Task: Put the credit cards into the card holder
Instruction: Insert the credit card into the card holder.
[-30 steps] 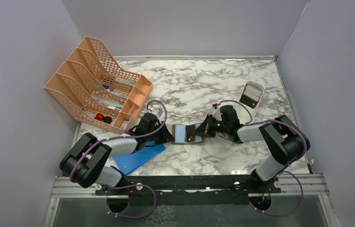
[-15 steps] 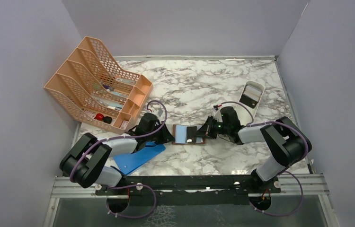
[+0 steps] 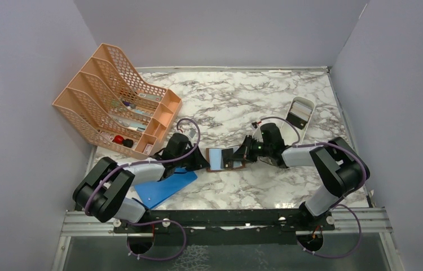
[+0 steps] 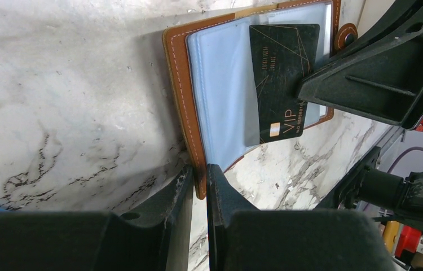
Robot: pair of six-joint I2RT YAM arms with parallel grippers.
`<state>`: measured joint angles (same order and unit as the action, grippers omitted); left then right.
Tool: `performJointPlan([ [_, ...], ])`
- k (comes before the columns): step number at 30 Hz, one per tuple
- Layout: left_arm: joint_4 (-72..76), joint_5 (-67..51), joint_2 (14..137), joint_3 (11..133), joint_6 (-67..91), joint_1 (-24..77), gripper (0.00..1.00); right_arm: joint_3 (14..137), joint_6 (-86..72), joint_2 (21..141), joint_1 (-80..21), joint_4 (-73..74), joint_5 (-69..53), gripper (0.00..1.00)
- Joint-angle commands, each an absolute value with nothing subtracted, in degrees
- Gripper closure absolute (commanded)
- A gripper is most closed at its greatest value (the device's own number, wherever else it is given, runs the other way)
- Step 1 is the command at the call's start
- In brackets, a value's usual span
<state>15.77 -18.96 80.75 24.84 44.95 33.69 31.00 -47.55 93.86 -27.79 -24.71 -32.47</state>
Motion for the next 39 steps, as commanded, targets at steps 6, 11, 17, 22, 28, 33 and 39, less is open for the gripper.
performJointPlan([
  [6,18.8,-21.8,82.6,27.5,44.4,33.6,0.83,35.7,-41.6,96.4,-28.4,-15.6,-31.9,0.91],
  [11,18.8,-21.8,82.9,27.6,44.3,33.6,0.83,37.6,-38.6,97.6,-28.3,-11.7,-30.6,0.94],
  [17,18.8,-22.1,83.5,28.3,43.9,33.6,0.83,41.3,-34.4,100.6,-28.6,-7.5,-31.7,0.94],
  [22,18.9,-22.2,83.7,28.5,43.8,33.6,0.83,43.5,-32.4,99.5,-29.0,-4.5,-29.8,0.87],
  [28,18.8,-22.1,83.4,28.4,43.8,33.6,0.83,44.8,-30.5,96.4,-29.0,-0.8,-26.0,0.71],
  [33,18.8,-22.3,83.3,28.8,44.3,33.6,0.83,44.6,-30.4,96.6,-29.0,-2.3,-26.6,0.64],
  [39,18.8,-22.9,83.5,29.2,44.5,33.6,0.83,44.5,-31.0,97.2,-29.0,-4.0,-27.4,0.60],
])
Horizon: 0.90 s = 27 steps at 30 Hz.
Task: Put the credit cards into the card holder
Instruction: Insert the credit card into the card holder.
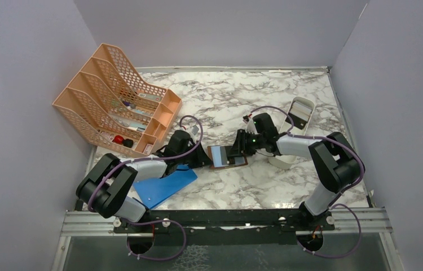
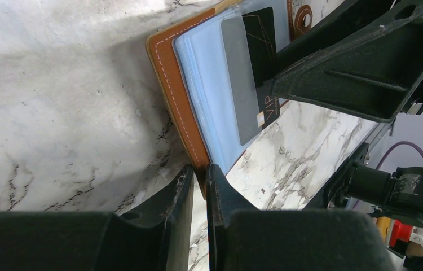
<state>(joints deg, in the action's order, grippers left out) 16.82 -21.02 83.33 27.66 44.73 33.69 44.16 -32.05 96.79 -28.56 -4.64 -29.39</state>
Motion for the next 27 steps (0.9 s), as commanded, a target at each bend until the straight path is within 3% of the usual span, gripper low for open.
performJointPlan([
  [1,18.9,-22.9,83.6,29.3,44.6,33.6,0.83,44.6,-31.2,97.2,-29.0,-4.4,-27.7,0.60],
  [18,21.0,-25.3,85.4,30.7,45.2,33.7,0.83,45.5,-30.5,100.7,-32.6,-9.8,-32.8,0.63],
  [27,24.2,-27.9,86.7,30.9,46.4,33.7,0.69,40.6,-34.7,100.4,-32.6,-18.3,-37.2,0.65],
])
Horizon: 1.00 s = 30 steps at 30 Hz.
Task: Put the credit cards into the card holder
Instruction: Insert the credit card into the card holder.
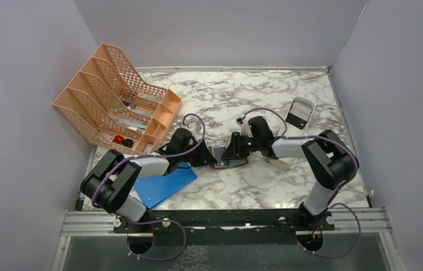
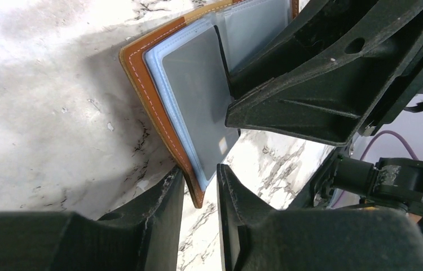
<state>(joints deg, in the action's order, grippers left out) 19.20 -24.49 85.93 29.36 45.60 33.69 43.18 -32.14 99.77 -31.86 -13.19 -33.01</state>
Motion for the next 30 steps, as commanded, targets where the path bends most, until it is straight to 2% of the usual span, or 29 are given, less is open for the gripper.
performJointPlan([
  [1,24.5,-28.1,86.8,30.9,46.4,33.7,0.68,40.2,-35.0,100.1,-32.6,-18.7,-37.3,0.65],
  [5,24.7,-27.4,87.1,30.9,46.6,33.7,0.68,40.1,-34.2,98.3,-32.6,-16.5,-35.9,0.67],
  [7,24.6,-27.6,87.3,30.9,46.6,33.7,0.70,40.1,-33.8,96.9,-32.6,-15.5,-35.2,0.67],
  [12,24.6,-28.4,86.4,30.5,46.2,33.7,0.90,41.4,-31.2,95.8,-32.6,-11.0,-34.1,0.66],
  [16,24.3,-30.3,85.3,30.1,45.4,33.6,1.00,41.8,-28.9,94.4,-32.5,-7.3,-32.2,0.65],
  [30,5.8,-26.3,80.5,34.8,39.0,33.6,0.98,42.4,-26.4,88.0,-32.5,-0.9,-27.2,0.64],
])
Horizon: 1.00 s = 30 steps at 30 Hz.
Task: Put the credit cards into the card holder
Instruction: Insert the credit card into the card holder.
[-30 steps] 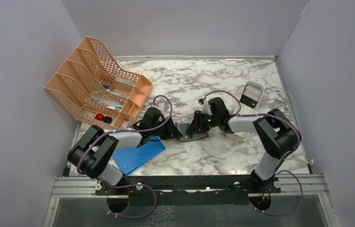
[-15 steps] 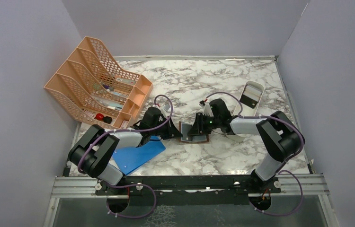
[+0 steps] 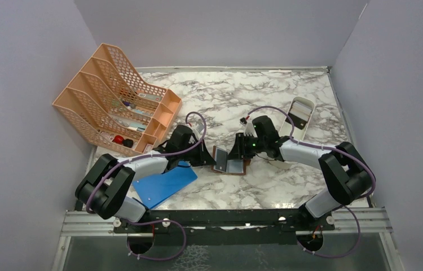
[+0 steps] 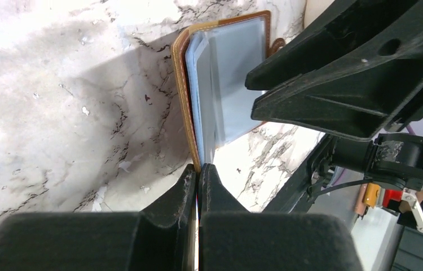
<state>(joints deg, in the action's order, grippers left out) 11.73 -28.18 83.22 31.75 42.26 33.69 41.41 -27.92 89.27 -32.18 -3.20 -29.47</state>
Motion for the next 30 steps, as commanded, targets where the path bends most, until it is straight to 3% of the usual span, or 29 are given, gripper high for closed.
performJointPlan([
  [1,5.6,-26.7,80.4,35.0,38.8,33.6,0.98,42.2,-26.6,88.1,-32.5,-1.3,-27.4,0.64],
  [10,3.1,-28.2,80.1,37.8,37.9,33.6,0.93,40.6,-28.3,91.4,-32.7,-5.6,-29.0,0.81],
  [25,8.9,-32.2,81.7,38.6,41.4,33.7,0.85,38.9,-29.1,95.6,-33.2,-9.0,-28.6,0.82],
  [30,9.0,-31.2,84.0,38.8,40.9,33.6,0.76,38.3,-29.3,95.8,-33.4,-9.6,-28.7,0.82],
])
